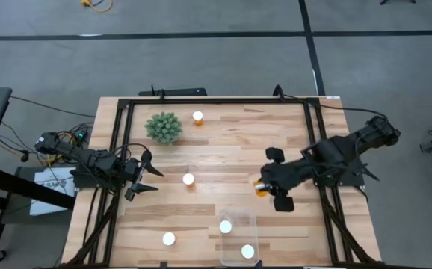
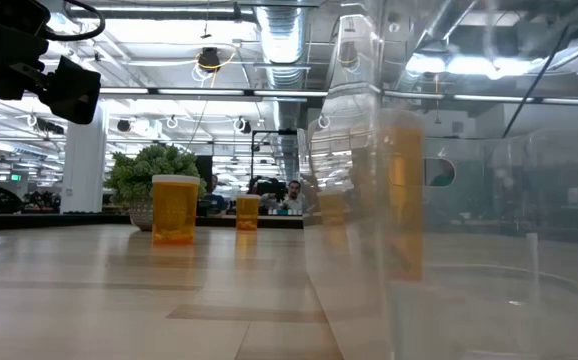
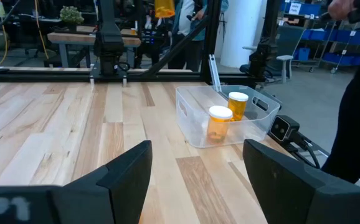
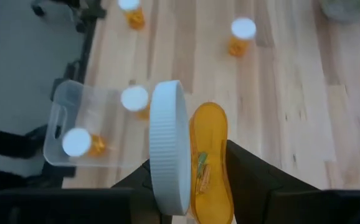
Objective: Pick and place pill bottles into a basket
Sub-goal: Put the orange pill bottle into the transparent bin
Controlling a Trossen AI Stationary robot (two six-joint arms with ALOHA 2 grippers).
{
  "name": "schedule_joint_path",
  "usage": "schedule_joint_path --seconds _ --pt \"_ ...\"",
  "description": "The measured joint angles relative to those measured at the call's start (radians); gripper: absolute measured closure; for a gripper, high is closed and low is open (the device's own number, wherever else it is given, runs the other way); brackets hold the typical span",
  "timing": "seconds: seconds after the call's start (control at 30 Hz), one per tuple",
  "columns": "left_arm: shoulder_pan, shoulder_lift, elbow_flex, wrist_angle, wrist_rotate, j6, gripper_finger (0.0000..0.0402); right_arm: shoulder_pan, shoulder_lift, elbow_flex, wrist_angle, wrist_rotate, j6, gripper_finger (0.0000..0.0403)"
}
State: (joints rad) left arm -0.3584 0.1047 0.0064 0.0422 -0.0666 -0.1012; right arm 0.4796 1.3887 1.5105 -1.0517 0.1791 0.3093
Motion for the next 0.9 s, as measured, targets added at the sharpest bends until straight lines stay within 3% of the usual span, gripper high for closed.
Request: schedule_joint_path --seconds 0.27,0.53,0.9 --pt "0.0 0.0 0.0 0.0 0.0 0.0 0.0159 0.094 0.004 -0.124 0.149 0.034 0.091 0.0295" --pt "0.0 0.0 0.0 0.0 0.0 0.0 0.0159 0.176 0.004 -0.293 0.435 0.105 0.236 0.0295" --pt "0.0 0.0 0.0 0.0 0.0 0.0 0.0159 0.21 0.006 -0.525 0.764 0.187 0.376 0.0295"
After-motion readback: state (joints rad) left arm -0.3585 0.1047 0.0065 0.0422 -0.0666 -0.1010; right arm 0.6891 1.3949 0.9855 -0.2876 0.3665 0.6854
